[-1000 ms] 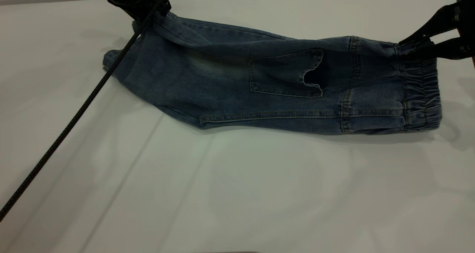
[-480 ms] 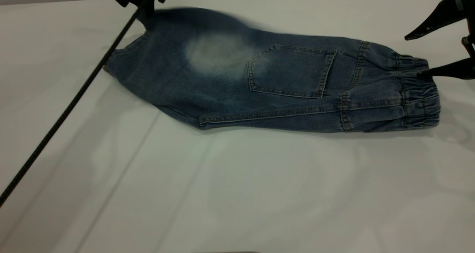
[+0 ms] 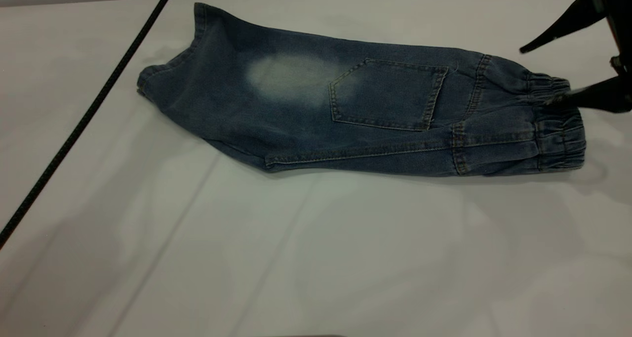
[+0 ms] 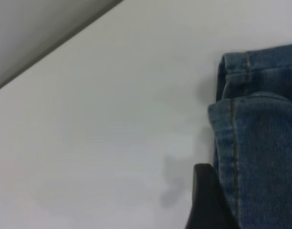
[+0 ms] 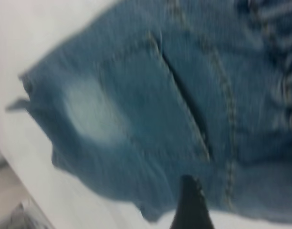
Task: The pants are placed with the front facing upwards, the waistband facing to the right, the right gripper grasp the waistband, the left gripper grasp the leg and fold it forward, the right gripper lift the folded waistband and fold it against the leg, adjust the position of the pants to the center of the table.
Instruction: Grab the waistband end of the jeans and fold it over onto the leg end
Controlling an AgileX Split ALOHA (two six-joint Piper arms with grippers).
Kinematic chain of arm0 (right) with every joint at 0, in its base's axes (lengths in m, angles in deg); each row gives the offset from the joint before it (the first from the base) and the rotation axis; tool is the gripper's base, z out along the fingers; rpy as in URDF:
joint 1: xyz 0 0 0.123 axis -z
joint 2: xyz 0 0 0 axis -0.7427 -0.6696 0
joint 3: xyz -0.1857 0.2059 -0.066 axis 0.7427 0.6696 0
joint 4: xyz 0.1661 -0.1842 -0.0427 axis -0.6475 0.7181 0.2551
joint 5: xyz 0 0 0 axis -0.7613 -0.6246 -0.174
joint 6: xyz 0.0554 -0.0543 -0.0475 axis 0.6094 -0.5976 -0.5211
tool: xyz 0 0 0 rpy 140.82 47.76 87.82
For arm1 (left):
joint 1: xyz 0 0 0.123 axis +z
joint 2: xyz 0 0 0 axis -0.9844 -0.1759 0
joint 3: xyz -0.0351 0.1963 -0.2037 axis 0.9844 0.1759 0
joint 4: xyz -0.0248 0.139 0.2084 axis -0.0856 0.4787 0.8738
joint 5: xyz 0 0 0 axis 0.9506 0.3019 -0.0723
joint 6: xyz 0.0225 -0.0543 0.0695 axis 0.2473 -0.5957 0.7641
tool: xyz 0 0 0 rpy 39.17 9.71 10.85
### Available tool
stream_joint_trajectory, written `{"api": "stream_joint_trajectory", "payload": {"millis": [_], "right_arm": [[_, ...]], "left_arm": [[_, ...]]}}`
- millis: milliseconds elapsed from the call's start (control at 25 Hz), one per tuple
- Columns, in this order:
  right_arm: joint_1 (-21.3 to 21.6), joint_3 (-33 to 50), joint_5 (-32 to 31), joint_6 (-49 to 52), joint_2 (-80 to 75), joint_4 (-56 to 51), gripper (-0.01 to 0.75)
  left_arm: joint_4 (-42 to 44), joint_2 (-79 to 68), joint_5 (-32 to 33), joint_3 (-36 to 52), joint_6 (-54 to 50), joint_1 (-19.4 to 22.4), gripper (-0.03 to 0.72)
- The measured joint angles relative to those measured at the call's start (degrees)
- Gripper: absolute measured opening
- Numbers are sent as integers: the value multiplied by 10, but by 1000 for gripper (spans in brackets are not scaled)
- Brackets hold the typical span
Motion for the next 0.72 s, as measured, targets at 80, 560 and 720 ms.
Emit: {"api": "stream_joint_trajectory", "payload": {"millis": [80, 560, 720], "right_arm": [[0, 0, -20, 12, 0, 26, 460], [0, 40, -2, 71, 0, 131, 468], [0, 40, 18, 46, 0, 81, 521]], "left_arm": [[-1, 0, 2, 0, 1, -2, 398], [-3, 0, 0, 0, 2, -4, 391], [-4, 0, -2, 0, 3, -4, 389]]}}
